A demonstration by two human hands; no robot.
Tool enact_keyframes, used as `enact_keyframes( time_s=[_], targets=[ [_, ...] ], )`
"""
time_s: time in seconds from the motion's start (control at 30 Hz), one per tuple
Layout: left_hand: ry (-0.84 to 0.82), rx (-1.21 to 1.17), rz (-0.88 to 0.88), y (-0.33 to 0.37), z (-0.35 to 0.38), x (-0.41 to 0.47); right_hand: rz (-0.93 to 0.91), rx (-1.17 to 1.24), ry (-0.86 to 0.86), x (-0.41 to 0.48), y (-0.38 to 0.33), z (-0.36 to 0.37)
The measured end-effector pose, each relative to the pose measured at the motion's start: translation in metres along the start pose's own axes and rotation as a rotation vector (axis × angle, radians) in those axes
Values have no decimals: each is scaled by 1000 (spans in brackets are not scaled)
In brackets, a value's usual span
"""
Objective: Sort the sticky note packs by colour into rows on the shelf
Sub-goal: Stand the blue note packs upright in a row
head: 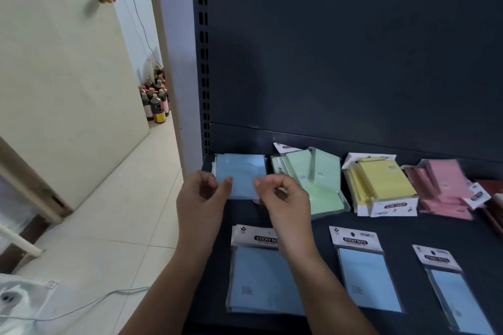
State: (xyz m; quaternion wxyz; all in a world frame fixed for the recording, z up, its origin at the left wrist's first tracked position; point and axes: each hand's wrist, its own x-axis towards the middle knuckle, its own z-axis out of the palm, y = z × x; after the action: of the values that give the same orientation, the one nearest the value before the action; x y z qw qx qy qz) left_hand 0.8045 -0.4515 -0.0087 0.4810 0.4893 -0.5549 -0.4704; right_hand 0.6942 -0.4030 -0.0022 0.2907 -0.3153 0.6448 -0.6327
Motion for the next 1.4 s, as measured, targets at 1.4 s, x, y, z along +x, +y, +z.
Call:
enact_keyframes(
  time_s=[1.4],
  targets=[
    [-570,771,637,-20,116,-107,-187,-981,204,-52,26,-165]
  ],
)
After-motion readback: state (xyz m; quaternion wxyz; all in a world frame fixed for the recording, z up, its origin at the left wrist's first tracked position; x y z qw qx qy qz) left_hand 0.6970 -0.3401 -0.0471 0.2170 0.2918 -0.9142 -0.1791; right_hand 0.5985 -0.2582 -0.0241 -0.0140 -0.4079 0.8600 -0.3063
